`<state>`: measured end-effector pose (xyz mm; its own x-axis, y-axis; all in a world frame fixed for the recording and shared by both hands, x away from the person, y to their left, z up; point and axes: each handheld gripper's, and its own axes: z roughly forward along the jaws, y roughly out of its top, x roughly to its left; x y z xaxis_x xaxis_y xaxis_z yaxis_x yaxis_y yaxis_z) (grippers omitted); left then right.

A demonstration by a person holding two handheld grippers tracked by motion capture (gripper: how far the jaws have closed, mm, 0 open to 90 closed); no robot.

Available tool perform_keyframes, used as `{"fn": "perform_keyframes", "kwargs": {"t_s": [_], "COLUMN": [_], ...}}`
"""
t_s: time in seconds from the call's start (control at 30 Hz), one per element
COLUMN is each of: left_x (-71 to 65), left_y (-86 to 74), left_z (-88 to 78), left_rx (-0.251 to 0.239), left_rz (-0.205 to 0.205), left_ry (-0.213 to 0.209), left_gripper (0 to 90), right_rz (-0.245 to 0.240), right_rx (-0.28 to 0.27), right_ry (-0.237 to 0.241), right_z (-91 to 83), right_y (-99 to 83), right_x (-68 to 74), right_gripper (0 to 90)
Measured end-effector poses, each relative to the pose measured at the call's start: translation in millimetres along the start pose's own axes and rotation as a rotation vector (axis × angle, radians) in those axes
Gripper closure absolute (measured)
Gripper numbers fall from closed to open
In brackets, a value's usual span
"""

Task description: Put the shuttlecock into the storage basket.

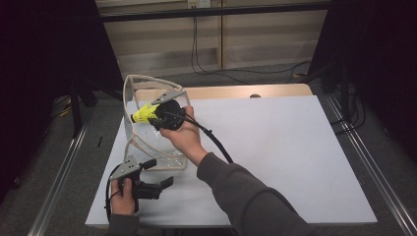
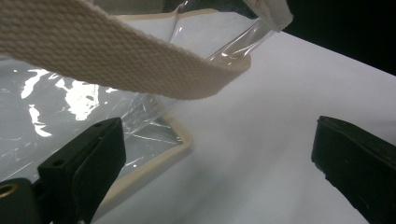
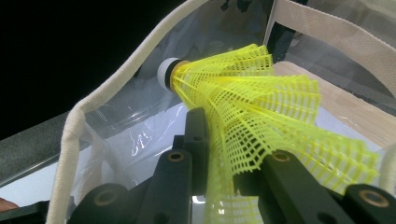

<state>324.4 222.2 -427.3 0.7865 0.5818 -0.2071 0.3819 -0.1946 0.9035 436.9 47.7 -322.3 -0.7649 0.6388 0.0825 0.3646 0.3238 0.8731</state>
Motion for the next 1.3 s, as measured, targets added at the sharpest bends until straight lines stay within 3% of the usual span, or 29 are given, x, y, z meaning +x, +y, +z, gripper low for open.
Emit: {"fn": "perform_keyframes", "kwargs": {"t_s": [0.87, 0.93, 1.3], "left_x": [0.3, -0.9, -0.6], "left_y": [-0.7, -0.6, -1.1], "left_z": [-0.6, -0.5, -0.4], "left_rx": [0.001, 0.002, 0.002], "left_rz": [-0.001, -0.003, -0.006], "left_ry": [0.000, 0.024, 0.025], "left_gripper": [3.2, 3.1, 3.2], "right_rz": [0.011, 0.006, -0.001], "right_rx": [0.002, 0.004, 0.003], "right_ry": [0.013, 0.013, 0.008], "right_z": [11.8, 12.8, 17.9], "right_y": [-2.7, -3.1, -3.1], "right_x": [1.5, 1.2, -0.7], "right_gripper": [78.7, 78.6, 78.6]}}
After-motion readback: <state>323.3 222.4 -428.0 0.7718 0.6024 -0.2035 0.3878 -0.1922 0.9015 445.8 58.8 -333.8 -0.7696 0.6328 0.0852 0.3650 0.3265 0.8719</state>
